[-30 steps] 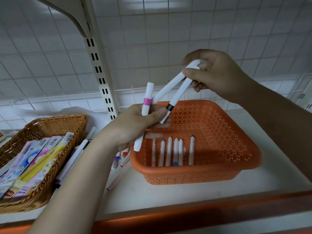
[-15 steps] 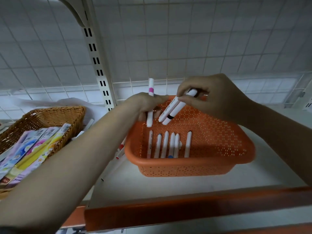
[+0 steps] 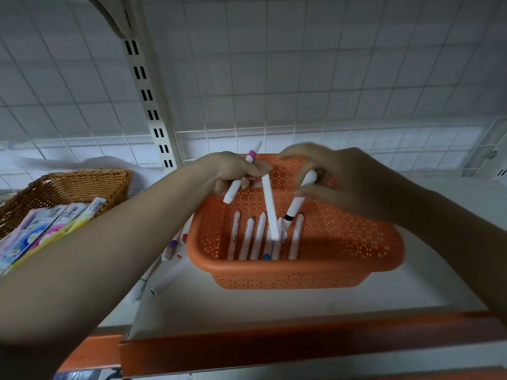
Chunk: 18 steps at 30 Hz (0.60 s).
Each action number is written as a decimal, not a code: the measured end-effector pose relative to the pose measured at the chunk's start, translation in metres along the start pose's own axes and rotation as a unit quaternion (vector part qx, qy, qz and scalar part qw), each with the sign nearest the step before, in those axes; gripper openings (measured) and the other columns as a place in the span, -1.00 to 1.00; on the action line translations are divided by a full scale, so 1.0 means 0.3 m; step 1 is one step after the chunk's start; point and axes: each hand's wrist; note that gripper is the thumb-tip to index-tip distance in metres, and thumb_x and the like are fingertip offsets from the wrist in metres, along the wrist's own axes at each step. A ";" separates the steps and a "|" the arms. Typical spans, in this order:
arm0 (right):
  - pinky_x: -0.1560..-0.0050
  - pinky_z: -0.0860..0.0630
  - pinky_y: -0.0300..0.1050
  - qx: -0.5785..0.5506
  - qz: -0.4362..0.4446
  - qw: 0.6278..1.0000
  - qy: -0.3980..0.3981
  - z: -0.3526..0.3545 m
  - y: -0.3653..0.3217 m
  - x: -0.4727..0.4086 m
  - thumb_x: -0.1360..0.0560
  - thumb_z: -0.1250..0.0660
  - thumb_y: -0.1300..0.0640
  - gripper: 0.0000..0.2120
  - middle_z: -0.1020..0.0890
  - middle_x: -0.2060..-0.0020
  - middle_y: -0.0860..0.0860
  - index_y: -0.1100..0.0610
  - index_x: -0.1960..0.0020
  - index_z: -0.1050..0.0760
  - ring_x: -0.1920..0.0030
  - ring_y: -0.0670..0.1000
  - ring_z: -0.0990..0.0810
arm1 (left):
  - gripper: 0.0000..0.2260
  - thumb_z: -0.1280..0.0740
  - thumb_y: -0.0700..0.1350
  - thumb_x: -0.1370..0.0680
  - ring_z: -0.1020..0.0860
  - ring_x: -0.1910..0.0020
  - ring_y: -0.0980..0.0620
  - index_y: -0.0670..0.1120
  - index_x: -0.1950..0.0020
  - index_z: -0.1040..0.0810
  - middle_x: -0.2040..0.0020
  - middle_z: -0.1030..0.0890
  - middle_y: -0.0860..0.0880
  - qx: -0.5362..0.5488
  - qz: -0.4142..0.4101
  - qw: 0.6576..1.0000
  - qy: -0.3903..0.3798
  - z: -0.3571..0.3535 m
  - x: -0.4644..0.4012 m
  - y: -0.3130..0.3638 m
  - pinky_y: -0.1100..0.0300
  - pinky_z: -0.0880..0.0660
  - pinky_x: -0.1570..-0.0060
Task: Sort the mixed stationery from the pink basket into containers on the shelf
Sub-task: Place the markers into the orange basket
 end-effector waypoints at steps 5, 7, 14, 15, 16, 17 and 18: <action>0.40 -0.46 -0.35 -0.074 -0.256 0.960 -0.083 -0.045 0.107 -0.032 -0.60 -0.19 0.11 -0.78 -0.57 0.31 0.04 0.10 -0.22 -0.42 0.41 -0.12 -0.52 | -0.87 -0.39 -0.09 -0.51 -0.55 0.32 0.02 -0.14 0.05 -0.59 0.14 -0.65 -0.13 -0.209 0.005 0.976 0.052 -0.009 0.025 0.002 0.20 -0.50 0.13; 0.35 -0.47 -0.33 -0.047 -0.297 0.934 -0.193 -0.090 0.129 -0.048 -0.61 -0.17 0.11 -0.77 -0.56 0.31 0.00 0.15 -0.20 -0.47 0.37 -0.11 -0.53 | -0.69 -0.37 0.02 -0.51 -0.62 0.10 -0.03 -0.14 -0.16 -0.58 -0.06 -0.65 -0.13 -0.412 0.057 0.909 0.029 -0.041 0.029 -0.013 0.16 -0.49 -0.09; 0.37 -0.42 -0.27 -0.073 -0.305 0.944 -0.103 -0.079 0.113 -0.106 -0.59 -0.22 0.09 -0.89 -0.63 0.15 -0.06 0.00 0.00 -0.52 0.32 -0.16 -0.60 | -0.65 -0.11 0.10 -0.62 -0.46 0.26 0.04 -0.07 -0.28 -0.41 0.08 -0.53 -0.03 -0.278 -0.242 0.905 0.211 -0.070 0.074 -0.007 0.18 -0.37 0.23; 0.36 -0.42 -0.27 -0.104 -0.317 0.940 -0.076 -0.067 0.113 -0.113 -0.59 -0.22 0.09 -0.89 -0.63 0.16 -0.07 0.01 -0.01 -0.53 0.31 -0.16 -0.60 | -0.72 -0.10 0.07 -0.64 -0.46 0.29 0.04 -0.04 -0.22 -0.45 0.15 -0.53 -0.03 -0.268 -0.297 0.898 0.185 -0.072 0.088 0.002 0.16 -0.38 0.24; 0.35 -0.42 -0.26 -0.129 -0.328 0.934 -0.057 -0.057 0.112 -0.118 -0.58 -0.23 0.09 -0.89 -0.63 0.18 -0.07 0.02 -0.02 -0.53 0.30 -0.15 -0.60 | -0.78 -0.13 0.03 -0.64 -0.49 0.25 0.00 -0.04 -0.13 -0.49 0.18 -0.54 -0.04 -0.276 -0.339 0.887 0.152 -0.070 0.094 0.004 0.13 -0.43 0.18; 0.35 -0.42 -0.26 -0.138 -0.333 0.932 -0.044 -0.050 0.110 -0.120 -0.58 -0.24 0.10 -0.89 -0.63 0.19 -0.06 0.03 -0.03 -0.54 0.30 -0.14 -0.60 | -0.83 -0.19 -0.02 -0.62 -0.52 0.16 -0.03 -0.05 -0.08 -0.52 0.15 -0.56 -0.06 -0.299 -0.364 0.874 0.116 -0.066 0.100 0.000 0.10 -0.45 0.08; 0.35 -0.41 -0.25 -0.136 -0.333 0.932 -0.036 -0.046 0.105 -0.119 -0.58 -0.24 0.11 -0.89 -0.63 0.22 -0.04 0.04 -0.03 -0.54 0.31 -0.14 -0.59 | -0.86 -0.26 -0.05 -0.59 -0.54 0.08 -0.01 -0.06 -0.07 -0.56 0.09 -0.58 -0.06 -0.337 -0.374 0.860 0.082 -0.056 0.103 -0.011 0.11 -0.44 -0.01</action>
Point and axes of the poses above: each hand's wrist, its own x-axis away from the middle knuckle, its own z-axis out of the back of the hand, y = z × x
